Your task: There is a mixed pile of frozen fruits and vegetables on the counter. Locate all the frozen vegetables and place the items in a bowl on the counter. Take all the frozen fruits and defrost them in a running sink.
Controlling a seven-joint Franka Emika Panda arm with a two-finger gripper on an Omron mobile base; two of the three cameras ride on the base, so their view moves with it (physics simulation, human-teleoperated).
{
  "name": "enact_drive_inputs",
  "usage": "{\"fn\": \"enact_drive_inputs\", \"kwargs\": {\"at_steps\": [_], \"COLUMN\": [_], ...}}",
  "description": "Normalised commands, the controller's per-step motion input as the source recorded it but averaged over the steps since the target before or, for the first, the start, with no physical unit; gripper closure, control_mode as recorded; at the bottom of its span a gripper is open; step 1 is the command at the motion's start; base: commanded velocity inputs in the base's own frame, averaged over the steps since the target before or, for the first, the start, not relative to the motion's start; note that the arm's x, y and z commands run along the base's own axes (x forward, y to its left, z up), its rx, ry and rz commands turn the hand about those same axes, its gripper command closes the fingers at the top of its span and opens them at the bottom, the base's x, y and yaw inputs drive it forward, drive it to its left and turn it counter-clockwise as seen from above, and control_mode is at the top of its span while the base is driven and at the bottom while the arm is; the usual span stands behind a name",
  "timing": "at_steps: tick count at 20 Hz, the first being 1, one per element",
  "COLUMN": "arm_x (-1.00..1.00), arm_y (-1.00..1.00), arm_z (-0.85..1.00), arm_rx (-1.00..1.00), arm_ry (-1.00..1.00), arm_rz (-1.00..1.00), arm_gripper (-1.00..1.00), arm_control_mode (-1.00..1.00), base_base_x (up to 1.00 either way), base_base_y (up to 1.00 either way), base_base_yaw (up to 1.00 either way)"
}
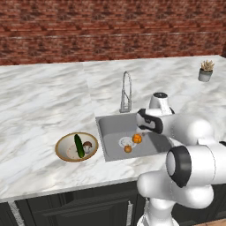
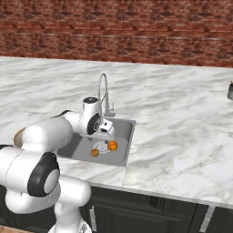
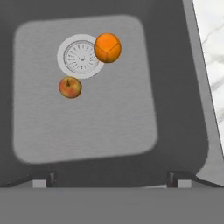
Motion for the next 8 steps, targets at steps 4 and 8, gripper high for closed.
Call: {"fn": "enact_drive_inputs", "kwargs": {"at_steps": [4, 8], "arm_x": [-0.16, -0.24], "arm_y": [-0.25, -0.19], "arm_z": [0.46, 0.46], "arm_rx": [0.00, 0.00], "arm_ry": [0.13, 0.10], "arm_rz": [-0.02, -0.04], "arm_gripper": [-1.00, -1.00], "arm_control_mode": [-1.00, -1.00], "base_base_x": [0.00, 0.00], "base_base_y": [0.00, 0.00], "base_base_yaw": [0.00, 0.00]}}
